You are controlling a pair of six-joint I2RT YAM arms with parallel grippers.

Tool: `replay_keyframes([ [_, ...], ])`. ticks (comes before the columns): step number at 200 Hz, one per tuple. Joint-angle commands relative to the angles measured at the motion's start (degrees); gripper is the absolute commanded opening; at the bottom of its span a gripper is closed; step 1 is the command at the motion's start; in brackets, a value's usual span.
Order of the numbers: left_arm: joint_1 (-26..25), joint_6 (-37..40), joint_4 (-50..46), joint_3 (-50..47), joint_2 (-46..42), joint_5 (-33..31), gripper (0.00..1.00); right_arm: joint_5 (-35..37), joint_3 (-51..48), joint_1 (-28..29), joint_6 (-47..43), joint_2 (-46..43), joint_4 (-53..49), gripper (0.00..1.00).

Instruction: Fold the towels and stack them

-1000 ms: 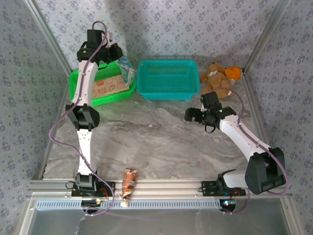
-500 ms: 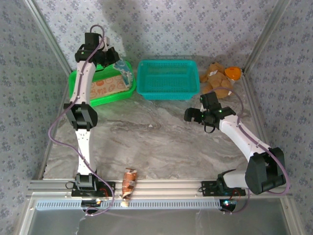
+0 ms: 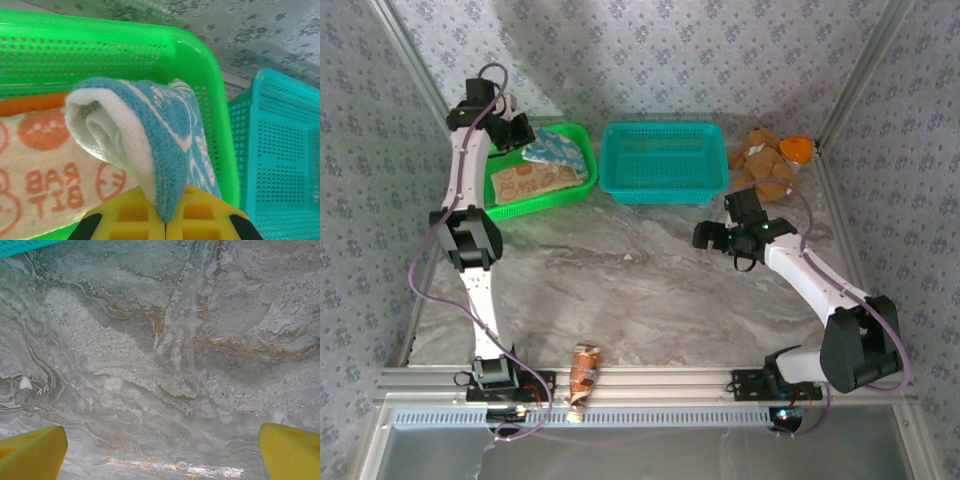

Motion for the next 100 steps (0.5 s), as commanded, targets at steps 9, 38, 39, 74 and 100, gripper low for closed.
replay_keyframes([
  [9, 1.9, 3.4, -0.9, -4.6, -5.3, -2.6, 0.0, 0.1, 0.5, 0.7, 1.0, 0.2, 0.1, 1.0],
  [38, 4.0, 3.6, 0.2, -8.4, -5.8, -3.6, 0.0, 0.2, 0.4, 1.0, 1.0, 0.3, 0.1, 1.0],
  [39, 4.0, 3.6, 0.2, -8.4, -5.8, -3.7, 0.0, 0.2, 0.5, 1.0, 1.0, 0.3, 0.1, 1.0],
  [74, 5.1, 4.0, 0.5, -9.5, -4.6, -5.6, 0.0, 0.5, 0.6, 1.3, 1.1, 0.4, -0.2, 1.0],
  [100, 5.9, 4.0, 0.5, -9.4, -3.6, -6.9, 0.0, 0.8, 0.4, 1.5, 1.3, 0.1, -0.5, 1.0],
])
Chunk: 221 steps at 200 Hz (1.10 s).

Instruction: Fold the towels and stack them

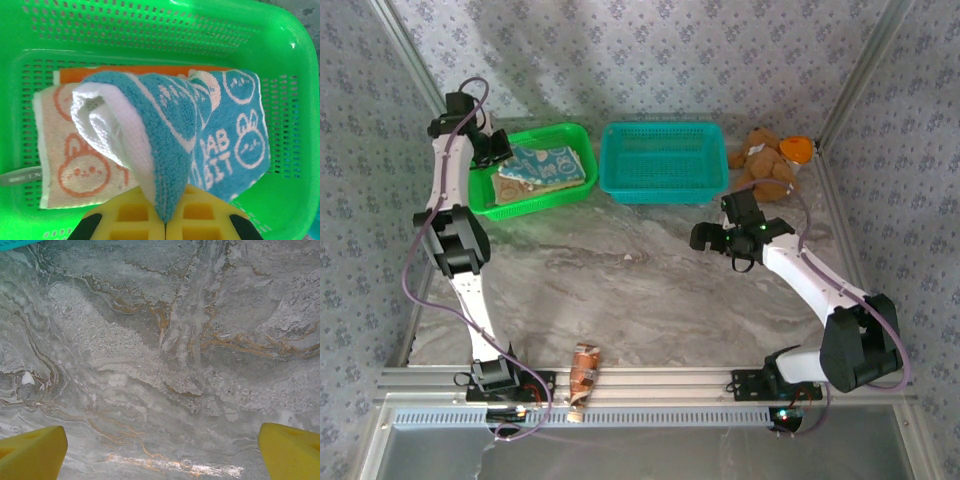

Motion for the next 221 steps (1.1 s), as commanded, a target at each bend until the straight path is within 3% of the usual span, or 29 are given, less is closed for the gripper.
replay_keyframes([
  [1, 0.6, 1.1, 0.6, 0.2, -0.1, -1.9, 0.0, 0.8, 0.4, 0.6, 1.1, 0.0, -0.6, 1.0],
  [74, 1.5, 0.6, 1.2, 0.7, 4.7, -3.4, 0.0, 1.4, 0.5, 0.7, 1.3, -0.1, -1.2, 1.0],
  [150, 1.4, 1.7, -0.7, 3.5, 8.9, -12.0, 0.04, 1.7, 0.4, 0.9, 1.3, -0.4, -1.9, 1.0],
  [156, 1.4, 1.8, -0.9, 3.7, 9.1, -12.6, 0.11, 1.6, 0.5, 0.9, 1.3, -0.5, -1.9, 1.0],
  [184, 1.5, 1.7, -1.9, 3.7, 8.9, -17.8, 0.62, 1.9, 0.1, 1.0, 1.4, -1.1, -2.0, 1.0],
  [201, 1.4, 1.3, -2.0, 3.2, 7.8, -17.9, 0.79, 2.0, -0.1, 1.0, 1.3, -1.6, -1.9, 1.0],
  [221, 0.7, 1.0, -2.2, 3.0, 5.8, -18.4, 0.9, 1.9, -0.2, 1.0, 1.3, -1.8, -2.0, 1.0],
])
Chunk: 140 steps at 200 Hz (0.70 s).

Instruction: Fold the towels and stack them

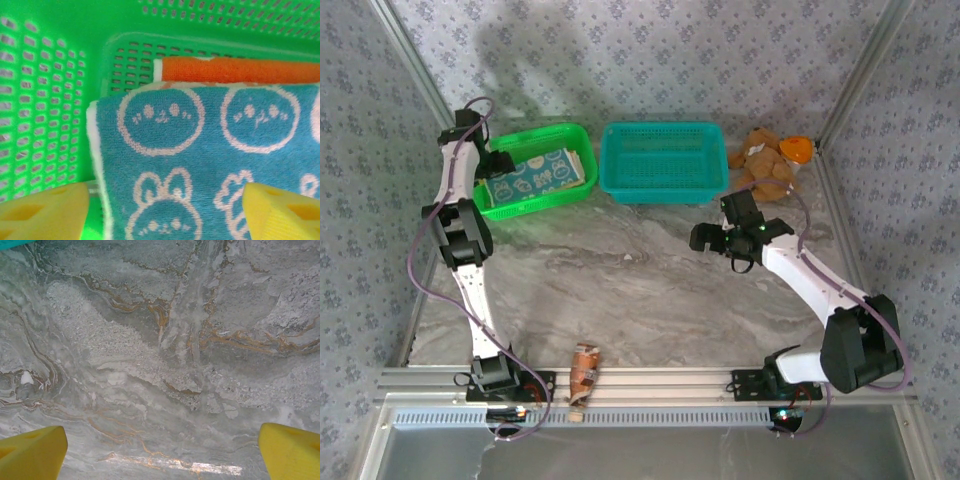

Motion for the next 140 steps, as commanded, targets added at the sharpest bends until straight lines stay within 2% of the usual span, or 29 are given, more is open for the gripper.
replay_keyframes([
  [1, -0.4, -0.2, -1.8, 1.4, -3.3, -2.6, 0.91, 1.1, -0.2, 0.4, 0.5, -1.4, -1.6, 1.0],
  [27, -1.9, -2.2, -1.1, -0.2, -7.8, -2.7, 1.0, 1.0, -0.5, 0.3, 0.6, -2.2, -2.1, 1.0],
  [65, -5.6, -4.8, 4.3, -10.8, -18.9, -2.2, 1.0, 3.3, -1.7, -1.0, 0.3, -4.8, -1.6, 1.0],
  [115, -10.8, -11.4, 17.5, -40.8, -40.1, -3.5, 1.0, 8.2, -3.6, -4.2, -1.2, -9.2, -0.3, 1.0],
  [140, -13.8, -13.5, 20.0, -52.8, -50.2, -7.9, 1.0, 11.3, -6.3, -6.0, -2.1, -12.2, 1.9, 1.0],
])
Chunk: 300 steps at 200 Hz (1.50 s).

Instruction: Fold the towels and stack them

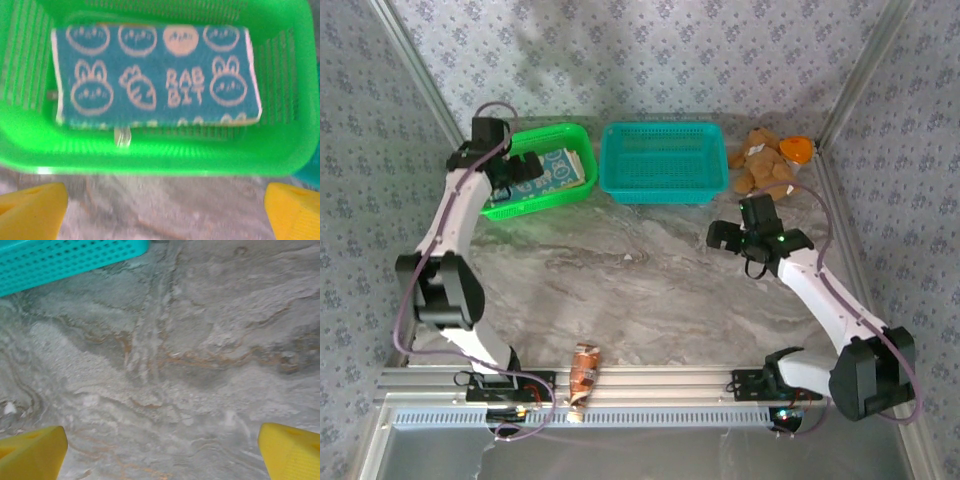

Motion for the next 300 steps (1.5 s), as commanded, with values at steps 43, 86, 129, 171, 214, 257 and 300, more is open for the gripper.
replay_keyframes([
  [43, -3.7, -9.1, 10.2, -30.8, -25.3, -14.7, 1.0, 13.7, -11.5, -3.3, -10.2, -8.4, 15.1, 1.0],
  [86, -3.7, -9.1, 21.8, -49.0, -37.1, -27.1, 1.0, 18.9, -20.1, -5.9, -16.6, -6.8, 31.9, 1.0],
  [129, -3.7, 3.1, 36.8, -56.6, -30.7, -38.8, 1.0, 21.1, -24.5, -7.6, -23.9, 1.2, 48.6, 1.0],
  [171, -2.2, 13.8, 62.1, -62.4, -19.8, -34.2, 1.0, 16.3, -29.1, -10.0, -29.1, 10.5, 69.7, 1.0],
  [214, -0.1, 15.9, 79.9, -62.9, -11.5, -23.3, 1.0, 9.5, -32.6, -12.1, -32.5, 16.0, 82.8, 1.0],
  [257, 0.9, 19.7, 91.6, -67.0, -6.9, -10.8, 1.0, -0.4, -35.8, -16.3, -31.1, 21.1, 93.0, 1.0],
  [300, 1.9, 19.1, 91.2, -66.6, -6.2, -9.7, 1.0, 0.3, -30.0, -17.9, -28.4, 20.4, 80.3, 1.0],
])
